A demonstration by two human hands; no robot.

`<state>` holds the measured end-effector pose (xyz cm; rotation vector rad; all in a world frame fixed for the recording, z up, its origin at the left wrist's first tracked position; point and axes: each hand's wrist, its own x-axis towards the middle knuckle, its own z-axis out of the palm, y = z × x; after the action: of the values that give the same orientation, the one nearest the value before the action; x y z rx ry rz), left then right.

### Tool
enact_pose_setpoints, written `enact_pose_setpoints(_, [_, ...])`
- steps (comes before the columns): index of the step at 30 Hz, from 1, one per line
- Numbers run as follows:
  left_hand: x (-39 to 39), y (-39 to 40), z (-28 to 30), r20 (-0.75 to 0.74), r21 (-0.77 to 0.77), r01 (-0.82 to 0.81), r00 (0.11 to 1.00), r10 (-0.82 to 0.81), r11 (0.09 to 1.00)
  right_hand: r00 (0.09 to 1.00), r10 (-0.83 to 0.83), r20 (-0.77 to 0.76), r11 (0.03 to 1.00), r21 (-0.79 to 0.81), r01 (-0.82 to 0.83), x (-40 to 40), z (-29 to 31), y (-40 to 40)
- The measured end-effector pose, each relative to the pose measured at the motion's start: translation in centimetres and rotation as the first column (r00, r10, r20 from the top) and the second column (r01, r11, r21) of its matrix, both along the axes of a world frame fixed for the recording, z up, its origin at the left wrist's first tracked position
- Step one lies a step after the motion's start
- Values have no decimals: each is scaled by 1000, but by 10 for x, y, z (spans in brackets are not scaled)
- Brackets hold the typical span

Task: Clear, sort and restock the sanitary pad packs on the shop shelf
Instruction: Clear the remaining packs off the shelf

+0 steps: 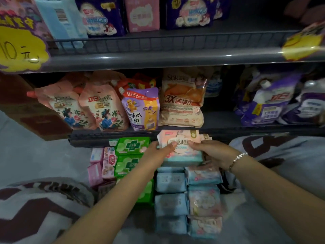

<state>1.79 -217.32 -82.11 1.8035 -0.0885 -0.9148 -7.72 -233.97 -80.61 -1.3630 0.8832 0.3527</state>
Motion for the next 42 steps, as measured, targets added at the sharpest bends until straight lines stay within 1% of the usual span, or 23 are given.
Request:
enact_pose_setpoints(2, [-18, -7, -18, -113, 83, 108, 989, -99, 991, 990, 68, -124, 997, -19, -71, -23, -10, -12])
enact_pose_setpoints(4, [-40, -13, -36, -215, 102, 192, 962, -166, 976, 960, 151, -234, 986, -40, -165, -50, -20, -20])
enact_pose_setpoints(6, [-63, -19, -54, -298, 104, 267, 927, -227, 958, 929, 198, -312, 974, -42, -222, -73, -31, -27])
enact_pose_setpoints(8, [-81, -24, -75, -379, 86, 308, 890, -255, 947, 905, 197, -377, 976, -10, -217, -91, -43, -31])
enact_pose_setpoints(10, [-95, -29, -91, -413, 90, 327, 872, -263, 941, 881, 179, -437, 983, 40, -179, -104, -55, -32])
enact_pose_setpoints(13, [-105, -36, -109, -340, 173, 358, 896, -286, 917, 853, 186, -489, 981, 44, -188, -117, -83, -31])
enact_pose_setpoints(16, [-104, -37, -124, -285, 250, 352, 917, -279, 902, 898, 83, -433, 994, -25, -104, -120, -107, -27])
enact_pose_setpoints(17, [-103, -36, -127, -256, 285, 369, 919, -301, 885, 910, 59, -410, 995, -54, -89, -120, -113, -27])
enact_pose_setpoints(19, [-102, -33, -133, -180, 358, 406, 913, -365, 841, 919, 77, -387, 979, -143, -142, -118, -119, -27])
enact_pose_setpoints(20, [-101, -31, -134, -148, 375, 402, 916, -374, 836, 920, 96, -380, 969, -175, -173, -115, -117, -28])
enact_pose_setpoints(22, [-100, -28, -129, -106, 387, 387, 920, -376, 837, 908, 145, -394, 938, -238, -253, -112, -109, -28])
enact_pose_setpoints(24, [-99, -30, -119, -32, 382, 368, 922, -386, 848, 910, 157, -383, 885, -355, -302, -109, -103, -29])
enact_pose_setpoints(26, [-94, -34, -100, 78, 351, 338, 919, -387, 873, 942, 139, -306, 834, -477, -278, -101, -90, -27])
enact_pose_setpoints(27, [-90, -37, -89, 174, 335, 325, 901, -397, 885, 954, 157, -257, 776, -565, -280, -96, -83, -25])
enact_pose_setpoints(28, [-84, -39, -76, 283, 334, 320, 863, -419, 886, 954, 207, -219, 668, -681, -301, -90, -74, -24])
enact_pose_setpoints(29, [-75, -42, -61, 390, 348, 322, 804, -449, 880, 941, 275, -198, 539, -779, -321, -81, -64, -24])
enact_pose_setpoints(30, [-64, -43, -47, 498, 369, 318, 726, -475, 873, 935, 321, -150, 428, -858, -285, -72, -53, -24])
enact_pose_setpoints(33, [-26, -45, 1, 741, 419, 250, 461, -488, 873, 908, 416, 50, 249, -967, -61, -38, -7, -22])
enact_pose_setpoints(34, [-12, -44, 16, 790, 419, 209, 395, -468, 883, 891, 442, 97, 186, -982, 15, -25, 6, -23])
enact_pose_setpoints(35, [2, -42, 34, 826, 409, 172, 349, -443, 896, 877, 462, 130, 129, -989, 79, -11, 19, -24])
enact_pose_setpoints(36, [16, -40, 50, 853, 393, 138, 313, -417, 909, 858, 489, 156, 89, -988, 129, 4, 34, -26])
enact_pose_setpoints(39, [57, -29, 101, 925, 308, 9, 229, -302, 951, 788, 580, 207, 32, -972, 232, 55, 83, -23])
enact_pose_setpoints(42, [99, -18, 143, 974, 202, -112, 125, -188, 973, 740, 625, 249, -30, -939, 342, 105, 129, -15])
